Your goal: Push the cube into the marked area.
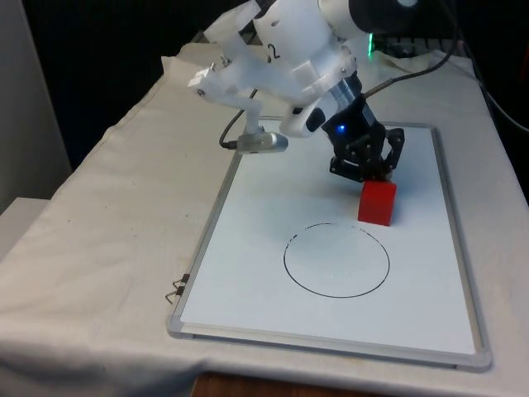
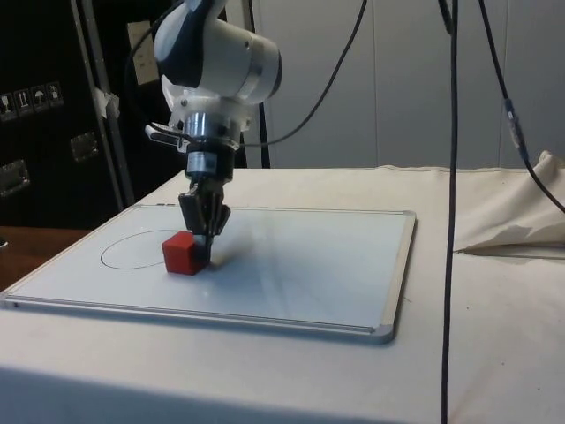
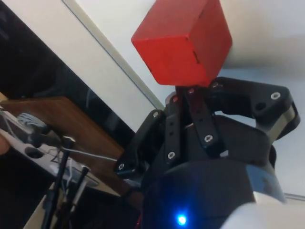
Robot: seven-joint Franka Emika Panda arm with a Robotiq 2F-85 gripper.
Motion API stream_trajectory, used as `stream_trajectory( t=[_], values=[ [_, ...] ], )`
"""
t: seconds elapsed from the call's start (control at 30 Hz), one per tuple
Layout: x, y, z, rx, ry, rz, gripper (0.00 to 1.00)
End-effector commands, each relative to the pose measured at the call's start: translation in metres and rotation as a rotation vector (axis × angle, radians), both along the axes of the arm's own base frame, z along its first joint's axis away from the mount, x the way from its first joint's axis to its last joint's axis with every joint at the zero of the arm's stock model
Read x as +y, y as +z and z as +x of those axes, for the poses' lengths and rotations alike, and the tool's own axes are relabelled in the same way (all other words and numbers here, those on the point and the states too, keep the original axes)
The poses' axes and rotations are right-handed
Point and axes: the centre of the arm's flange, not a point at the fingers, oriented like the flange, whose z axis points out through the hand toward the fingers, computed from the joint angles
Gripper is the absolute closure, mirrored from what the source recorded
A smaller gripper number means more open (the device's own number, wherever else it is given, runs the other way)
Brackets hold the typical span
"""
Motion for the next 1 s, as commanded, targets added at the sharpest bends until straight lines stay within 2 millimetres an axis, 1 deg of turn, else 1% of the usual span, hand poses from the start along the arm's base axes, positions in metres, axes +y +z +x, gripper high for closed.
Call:
stream_trajectory(
  t=[0.0,0.1,0.3,0.4,0.43,0.5,0.7,0.77,0.8,0.83,0.97],
  values=[
    [0.001,0.0,0.003,-0.005,-0.008,0.017,1.0],
    [0.001,-0.001,0.004,-0.006,-0.011,0.012,1.0],
    [0.001,-0.001,0.011,-0.028,-0.047,0.051,1.0],
    [0.003,0.003,0.013,-0.04,-0.059,0.055,1.0],
    [0.002,0.0,0.011,-0.031,-0.052,0.051,1.0],
    [0.006,0.007,0.016,-0.053,-0.068,0.05,1.0],
    [0.009,0.008,0.022,-0.078,-0.083,0.022,1.0],
    [0.01,0.006,0.024,-0.085,-0.087,0.01,1.0],
    [0.009,0.008,0.022,-0.085,-0.08,0.015,1.0],
    [0.011,0.004,0.026,-0.092,-0.09,-0.002,1.0],
    [0.013,0.0,0.032,-0.107,-0.097,-0.026,1.0]
  ],
)
